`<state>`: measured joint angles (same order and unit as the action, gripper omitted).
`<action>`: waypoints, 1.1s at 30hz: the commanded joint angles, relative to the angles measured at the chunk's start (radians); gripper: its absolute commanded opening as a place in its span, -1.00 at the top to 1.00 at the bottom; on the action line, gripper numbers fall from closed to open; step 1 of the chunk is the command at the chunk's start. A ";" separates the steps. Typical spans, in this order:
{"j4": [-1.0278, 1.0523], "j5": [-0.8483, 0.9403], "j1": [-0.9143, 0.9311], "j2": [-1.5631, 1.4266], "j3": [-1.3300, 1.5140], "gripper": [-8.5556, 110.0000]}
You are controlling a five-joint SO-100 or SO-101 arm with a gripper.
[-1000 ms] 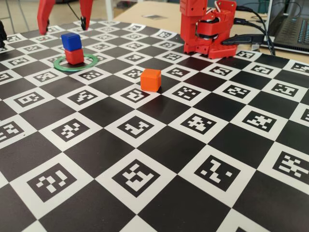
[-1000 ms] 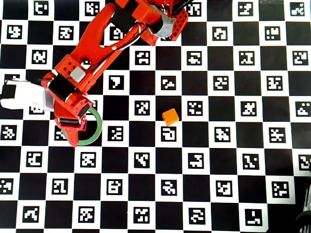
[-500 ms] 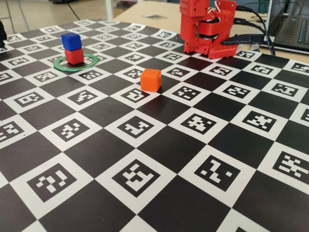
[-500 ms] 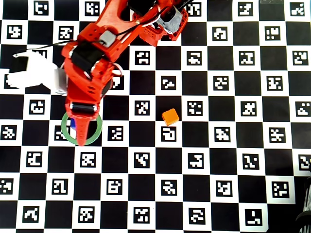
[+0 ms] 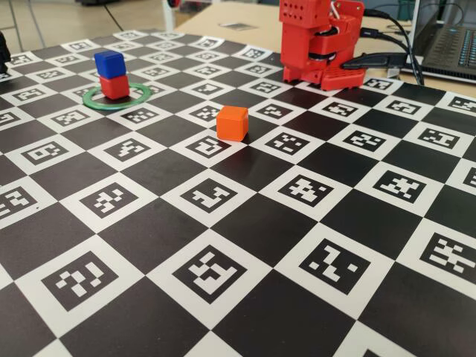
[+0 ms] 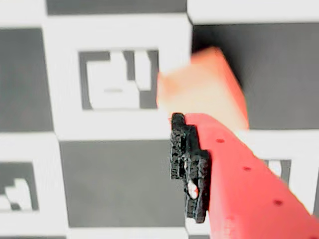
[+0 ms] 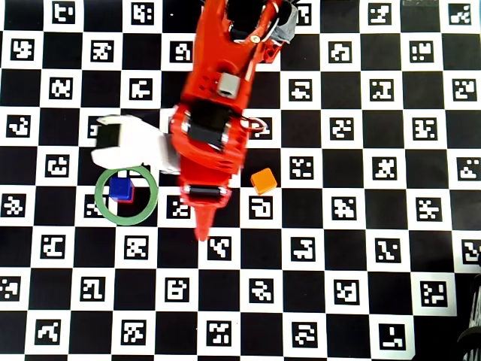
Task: Grab the red cube then put it in the green circle then put the blue cube on top and finally the orange cube on top
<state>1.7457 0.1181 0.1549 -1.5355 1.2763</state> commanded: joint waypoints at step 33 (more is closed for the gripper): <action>-0.460 -0.149 -0.196 -0.175 0.644 0.01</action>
<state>1.3346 -0.0337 -0.0276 -1.6245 1.9129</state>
